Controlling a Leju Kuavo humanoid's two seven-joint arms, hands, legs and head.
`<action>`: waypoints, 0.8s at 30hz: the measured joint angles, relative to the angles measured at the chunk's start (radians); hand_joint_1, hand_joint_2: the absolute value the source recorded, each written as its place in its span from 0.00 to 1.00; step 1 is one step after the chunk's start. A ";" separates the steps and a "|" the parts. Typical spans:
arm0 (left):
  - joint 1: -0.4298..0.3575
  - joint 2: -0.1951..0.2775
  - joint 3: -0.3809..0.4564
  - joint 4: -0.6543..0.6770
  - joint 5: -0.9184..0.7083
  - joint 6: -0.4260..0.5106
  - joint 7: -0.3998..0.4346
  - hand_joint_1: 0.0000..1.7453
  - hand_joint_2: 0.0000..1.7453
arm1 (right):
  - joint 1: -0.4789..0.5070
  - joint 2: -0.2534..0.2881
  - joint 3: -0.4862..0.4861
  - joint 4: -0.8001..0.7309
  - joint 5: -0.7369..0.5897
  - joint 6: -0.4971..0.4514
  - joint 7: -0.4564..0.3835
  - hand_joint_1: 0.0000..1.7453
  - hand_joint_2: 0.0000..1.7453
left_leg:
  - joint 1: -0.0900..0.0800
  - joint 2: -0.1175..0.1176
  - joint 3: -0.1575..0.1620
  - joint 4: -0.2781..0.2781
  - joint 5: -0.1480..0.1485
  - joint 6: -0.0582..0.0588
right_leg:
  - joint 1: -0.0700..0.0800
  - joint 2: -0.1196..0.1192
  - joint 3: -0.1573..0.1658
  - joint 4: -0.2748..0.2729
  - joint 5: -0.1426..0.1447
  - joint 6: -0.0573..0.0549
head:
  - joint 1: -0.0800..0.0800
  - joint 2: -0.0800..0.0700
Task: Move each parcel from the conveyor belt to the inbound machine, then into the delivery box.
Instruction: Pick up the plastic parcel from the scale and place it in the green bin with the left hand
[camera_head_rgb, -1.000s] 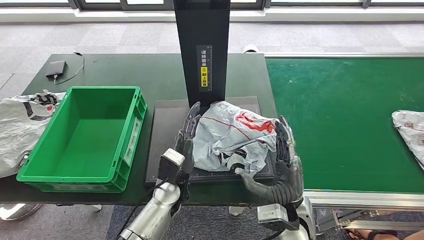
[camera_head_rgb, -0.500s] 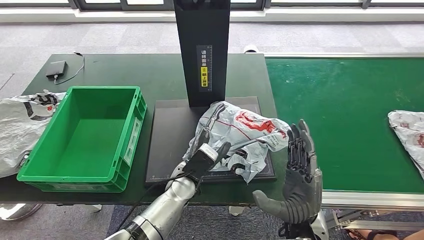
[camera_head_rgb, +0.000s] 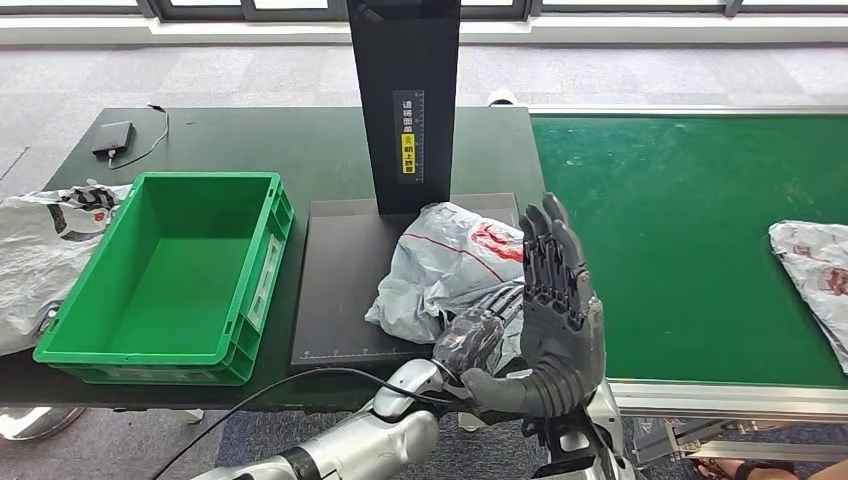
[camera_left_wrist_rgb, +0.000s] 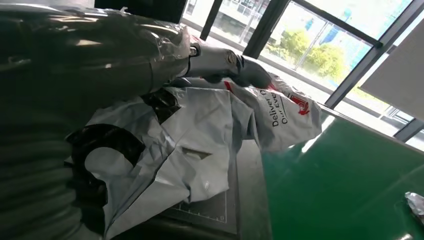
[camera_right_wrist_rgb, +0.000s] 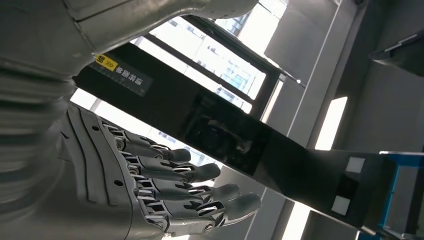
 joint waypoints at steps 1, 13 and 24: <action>-0.004 0.000 -0.014 0.008 0.001 0.002 0.008 0.00 1.00 | -0.006 0.000 0.005 0.008 0.000 0.000 0.000 0.00 1.00 | 0.000 0.000 0.000 0.000 0.000 0.000 | 0.000 0.000 0.000 0.000 0.000 0.000 | 0.000 0.000; -0.022 0.004 -0.085 0.084 0.030 0.061 0.048 0.00 1.00 | -0.089 0.015 0.063 0.098 -0.012 0.001 0.001 0.00 1.00 | 0.000 -0.002 0.000 0.000 0.002 0.000 | 0.000 -0.003 0.001 0.000 0.000 0.000 | 0.000 0.000; 0.022 0.017 0.168 0.006 -0.084 0.318 -0.269 0.00 1.00 | -0.100 0.054 0.101 0.113 0.035 -0.018 0.003 0.00 1.00 | 0.000 0.000 0.000 0.000 0.002 0.000 | 0.000 -0.001 0.000 0.000 0.000 0.000 | 0.000 0.000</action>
